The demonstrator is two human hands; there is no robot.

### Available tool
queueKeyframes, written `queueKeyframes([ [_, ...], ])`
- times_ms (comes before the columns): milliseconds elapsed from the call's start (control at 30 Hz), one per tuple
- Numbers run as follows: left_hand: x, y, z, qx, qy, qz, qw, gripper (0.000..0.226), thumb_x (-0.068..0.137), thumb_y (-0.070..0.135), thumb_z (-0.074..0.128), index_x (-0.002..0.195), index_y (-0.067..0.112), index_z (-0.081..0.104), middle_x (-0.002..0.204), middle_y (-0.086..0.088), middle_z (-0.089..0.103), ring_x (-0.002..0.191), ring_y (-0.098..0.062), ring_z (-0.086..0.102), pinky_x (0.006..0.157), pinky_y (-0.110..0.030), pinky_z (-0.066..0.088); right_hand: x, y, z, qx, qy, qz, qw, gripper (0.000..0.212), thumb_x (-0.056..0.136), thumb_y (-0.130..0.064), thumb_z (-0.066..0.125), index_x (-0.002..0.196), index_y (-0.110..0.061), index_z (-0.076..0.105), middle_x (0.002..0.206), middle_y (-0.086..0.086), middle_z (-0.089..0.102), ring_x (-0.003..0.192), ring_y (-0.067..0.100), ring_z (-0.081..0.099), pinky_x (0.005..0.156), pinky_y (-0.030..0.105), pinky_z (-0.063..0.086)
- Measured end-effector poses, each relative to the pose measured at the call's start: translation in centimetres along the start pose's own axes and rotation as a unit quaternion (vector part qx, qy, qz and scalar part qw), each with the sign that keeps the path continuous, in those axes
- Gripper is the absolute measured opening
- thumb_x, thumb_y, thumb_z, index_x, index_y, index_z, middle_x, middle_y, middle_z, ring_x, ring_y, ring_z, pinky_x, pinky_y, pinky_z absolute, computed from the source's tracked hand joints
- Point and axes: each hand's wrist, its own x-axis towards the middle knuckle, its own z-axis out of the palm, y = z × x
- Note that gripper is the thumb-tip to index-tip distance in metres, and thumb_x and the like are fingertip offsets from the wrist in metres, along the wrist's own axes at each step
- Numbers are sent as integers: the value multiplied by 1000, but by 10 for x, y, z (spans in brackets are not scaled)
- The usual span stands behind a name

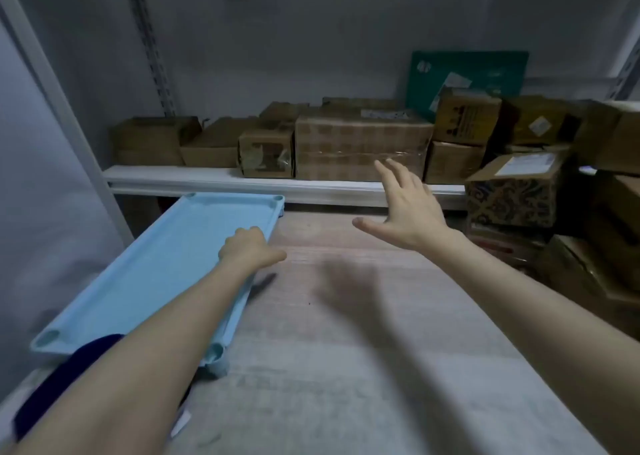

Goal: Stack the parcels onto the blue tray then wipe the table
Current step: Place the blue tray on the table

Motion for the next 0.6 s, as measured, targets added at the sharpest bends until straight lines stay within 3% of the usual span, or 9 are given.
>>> queueKeyframes([
  [100, -8, -3, 8, 46, -8, -23, 999, 33, 71, 36, 61, 96, 14, 58, 105, -6, 57, 98, -26, 54, 67, -29, 45, -15, -4, 13, -5, -38, -12, 999, 96, 79, -63, 59, 153, -23, 12, 160, 3, 12, 144, 26, 22, 112, 46, 31],
  [233, -6, 5, 16, 98, 29, -26, 994, 30, 80, 15, 56, 109, 11, 61, 116, -10, 55, 108, -27, 51, 79, -33, 49, -29, -3, 29, 5, -65, -22, 998, 88, 80, -53, 63, 149, -22, 20, 157, 4, 18, 140, 26, 28, 105, 42, 37],
  [433, -4, 11, 16, 142, 62, -5, 988, 32, 86, 7, 55, 117, 10, 58, 119, -11, 53, 111, -26, 50, 76, -32, 45, -31, 7, 45, 56, -120, -19, 991, 81, 83, -40, 66, 148, -19, 24, 157, 9, 11, 139, 28, 30, 102, 45, 42],
  [600, -21, 27, -1, 138, 100, 23, 985, 29, 88, 8, 56, 117, 8, 59, 117, -11, 53, 106, -28, 53, 72, -33, 44, -35, 10, 43, 77, -114, -8, 991, 75, 84, -34, 65, 147, -17, 27, 154, 11, 15, 138, 29, 30, 99, 47, 44],
])
